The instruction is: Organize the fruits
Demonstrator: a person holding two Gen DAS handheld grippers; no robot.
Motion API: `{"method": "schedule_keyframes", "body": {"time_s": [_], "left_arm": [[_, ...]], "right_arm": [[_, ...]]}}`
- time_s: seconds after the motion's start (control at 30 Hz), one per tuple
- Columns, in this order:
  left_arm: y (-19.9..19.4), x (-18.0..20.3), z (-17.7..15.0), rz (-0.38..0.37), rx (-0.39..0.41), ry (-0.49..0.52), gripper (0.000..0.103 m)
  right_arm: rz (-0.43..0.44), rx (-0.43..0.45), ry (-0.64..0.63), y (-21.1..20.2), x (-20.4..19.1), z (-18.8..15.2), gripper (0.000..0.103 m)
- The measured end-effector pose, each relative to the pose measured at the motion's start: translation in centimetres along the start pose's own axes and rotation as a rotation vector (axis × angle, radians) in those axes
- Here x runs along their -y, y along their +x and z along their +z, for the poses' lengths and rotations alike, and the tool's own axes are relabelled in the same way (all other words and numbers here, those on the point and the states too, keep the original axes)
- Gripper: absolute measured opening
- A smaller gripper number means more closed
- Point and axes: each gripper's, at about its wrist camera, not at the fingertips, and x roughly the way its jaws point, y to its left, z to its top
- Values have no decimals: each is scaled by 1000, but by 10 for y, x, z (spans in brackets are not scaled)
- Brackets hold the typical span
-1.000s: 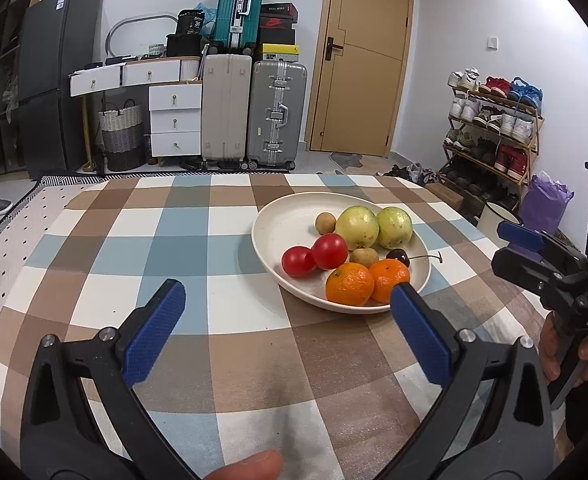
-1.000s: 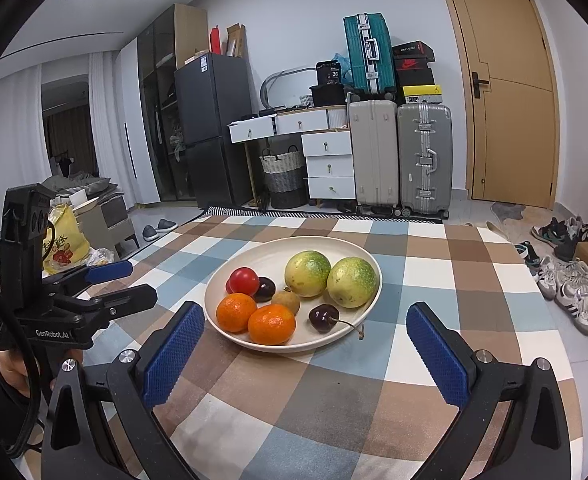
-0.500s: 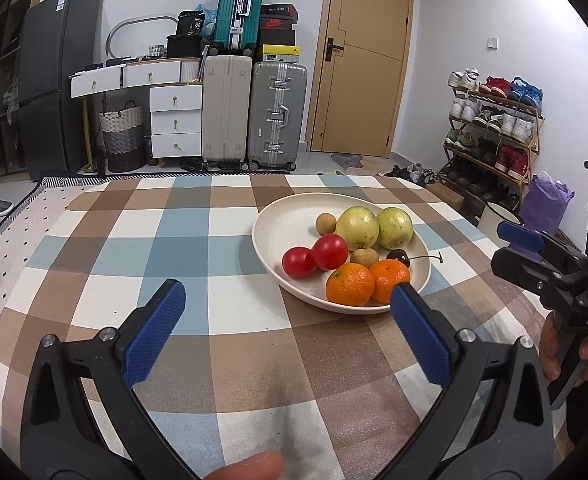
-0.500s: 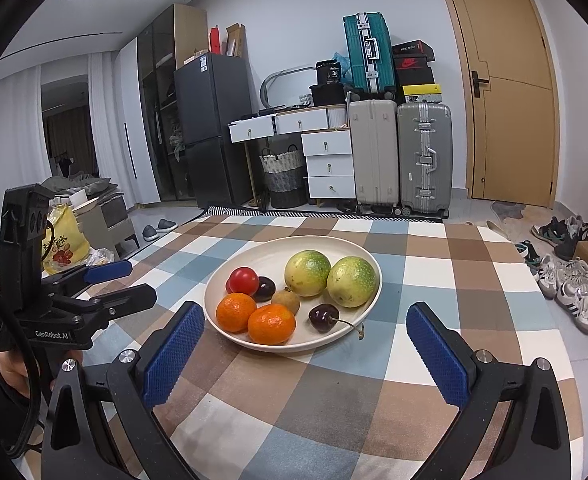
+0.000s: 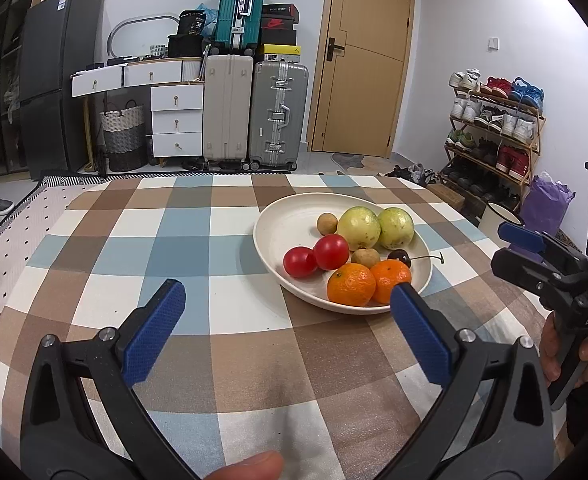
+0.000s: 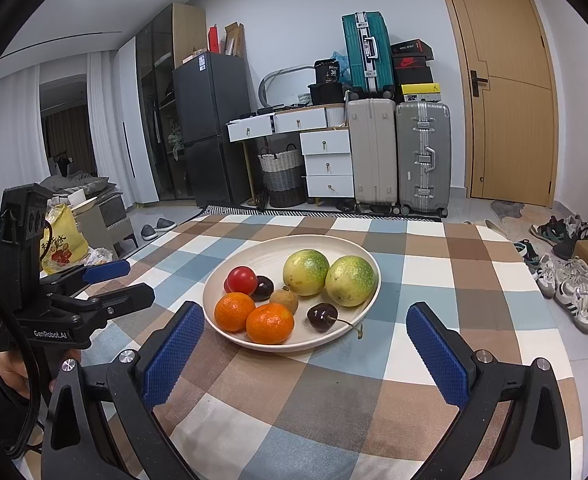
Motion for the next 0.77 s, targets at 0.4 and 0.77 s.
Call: {"method": "schedule_keyframes", "body": {"time_s": [0.4, 0.77], "left_arm": [[0, -1, 0, 1, -1, 0, 102], [0, -5, 0, 12, 2, -13, 102]], "right_arm": [[1, -4, -2, 0, 0, 0, 103], [-1, -4, -2, 1, 1, 0, 103]]}}
